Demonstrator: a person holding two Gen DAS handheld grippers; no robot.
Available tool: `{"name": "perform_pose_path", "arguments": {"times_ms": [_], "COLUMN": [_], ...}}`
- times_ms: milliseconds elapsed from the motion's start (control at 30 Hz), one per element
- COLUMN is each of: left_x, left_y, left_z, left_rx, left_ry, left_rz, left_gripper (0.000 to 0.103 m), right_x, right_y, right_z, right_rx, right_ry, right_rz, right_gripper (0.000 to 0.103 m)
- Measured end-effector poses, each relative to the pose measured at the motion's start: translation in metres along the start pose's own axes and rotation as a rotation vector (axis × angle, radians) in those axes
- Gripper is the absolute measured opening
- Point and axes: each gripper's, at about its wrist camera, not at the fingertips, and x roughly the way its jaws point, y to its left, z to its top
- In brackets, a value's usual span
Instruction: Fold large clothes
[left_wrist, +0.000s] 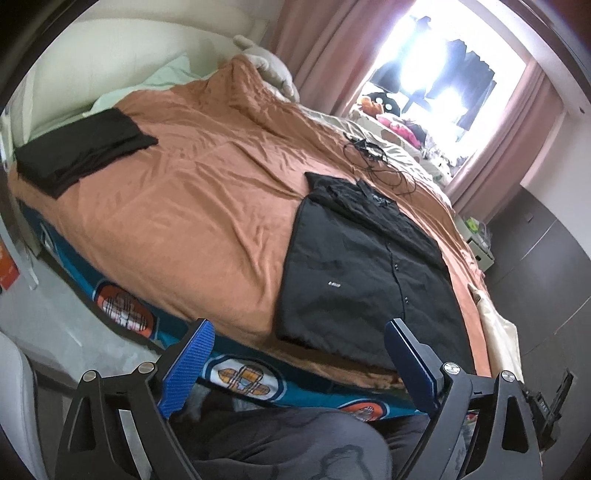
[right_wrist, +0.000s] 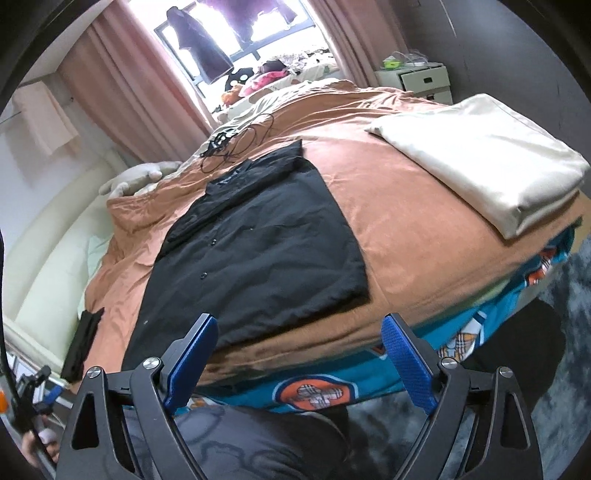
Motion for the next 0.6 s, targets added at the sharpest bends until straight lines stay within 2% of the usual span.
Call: {"name": "perform_pose_path", "arguments": {"times_ms": [100,300,367,500,600], "left_x": [0.004,0.026,0.04,0.071,0.096], "left_y": [0.009,0.025,0.028,0.028,0.03], "left_z": [-0.003,-0.009,-0.011,-0.008,-0.002], "left_rx": [-0.011,-0.036,-0.046,-0.05,-0.079], "left_ry": [0.014,0.048,0.071,0.112,0.135], "left_rz": [-0.011,-0.049,-0.071,-0.096,-0.108], "left_gripper": [0.085,0.07,0.066,0.058,0.057], "right_x": [-0.001,0.014,0.021,0.043,0.066], "right_y": [-0.012,-0.029,-0.036,-0.048,-0.056], "right_z": [-0.005,-0.014,-0.015,-0.006,0.002], "right_rx": [0.034,0.097,0.123,0.169,0.208], "right_ry": [-0.009,0.006,0.007,0.02,0.043], "right_rz": [0.007,0.036,0.052,0.074,0.074], "right_gripper": [0.089,0.078,0.077,0.065,0.062]}}
